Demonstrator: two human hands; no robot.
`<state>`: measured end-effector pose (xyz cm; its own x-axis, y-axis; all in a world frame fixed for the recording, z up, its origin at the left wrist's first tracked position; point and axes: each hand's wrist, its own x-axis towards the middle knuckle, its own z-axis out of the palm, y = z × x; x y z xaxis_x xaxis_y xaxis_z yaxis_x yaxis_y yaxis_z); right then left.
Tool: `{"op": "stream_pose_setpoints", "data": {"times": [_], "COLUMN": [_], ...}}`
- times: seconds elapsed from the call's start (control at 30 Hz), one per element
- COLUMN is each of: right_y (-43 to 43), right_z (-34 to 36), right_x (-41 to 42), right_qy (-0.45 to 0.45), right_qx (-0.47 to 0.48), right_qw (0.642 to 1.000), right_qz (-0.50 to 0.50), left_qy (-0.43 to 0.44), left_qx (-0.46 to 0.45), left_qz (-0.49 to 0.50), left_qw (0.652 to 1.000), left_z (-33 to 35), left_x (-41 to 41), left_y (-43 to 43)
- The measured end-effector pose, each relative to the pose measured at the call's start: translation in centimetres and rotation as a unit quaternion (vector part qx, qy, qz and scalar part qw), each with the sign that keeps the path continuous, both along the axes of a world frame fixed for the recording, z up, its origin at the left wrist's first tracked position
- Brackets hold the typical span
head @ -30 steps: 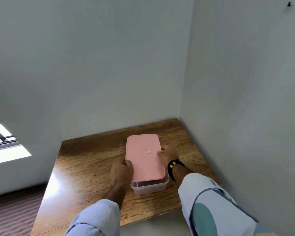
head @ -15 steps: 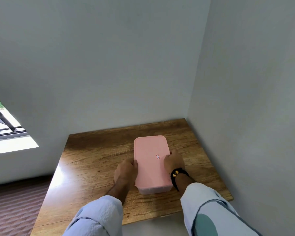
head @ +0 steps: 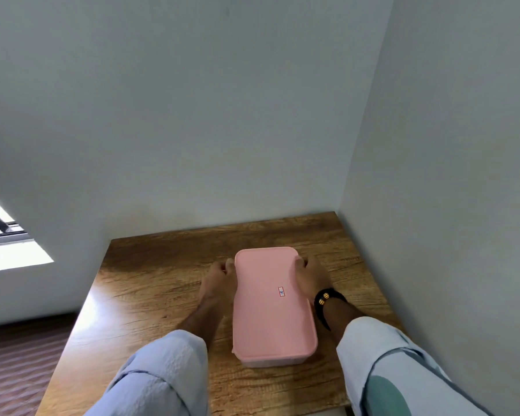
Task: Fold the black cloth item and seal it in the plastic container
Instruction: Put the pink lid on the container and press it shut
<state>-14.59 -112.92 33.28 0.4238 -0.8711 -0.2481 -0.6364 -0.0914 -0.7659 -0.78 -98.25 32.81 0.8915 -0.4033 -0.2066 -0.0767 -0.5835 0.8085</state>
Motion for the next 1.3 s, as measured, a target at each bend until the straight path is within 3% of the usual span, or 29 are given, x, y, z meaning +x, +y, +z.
{"op": "stream_pose_setpoints", "data": {"times": [0.4, 0.67, 0.93, 1.3], "right_y": [-0.5, 4.7, 6.0, 6.8], "right_z": [-2.3, -2.8, -2.1, -2.2], "right_x": [1.2, -3.6, -3.7, -4.3], "right_qy": [-0.049, 0.093, 0.049, 0.020], "right_qx": [-0.019, -0.070, -0.060, -0.025], "right_qw": [0.999, 0.993, 0.997, 0.999], "right_qz": [0.005, 0.006, 0.003, -0.039], "left_qy": [0.024, -0.011, 0.033, -0.009], "left_qx": [-0.027, 0.027, 0.068, 0.066], "left_qz": [0.000, -0.011, -0.014, -0.002], "left_qw": [0.999, 1.000, 0.997, 0.998], "left_z": [-3.4, -1.9, -1.4, -1.9], "left_x": [1.9, 1.1, -4.0, -5.0], "left_y": [-2.0, -2.1, 3.1, 3.6]}}
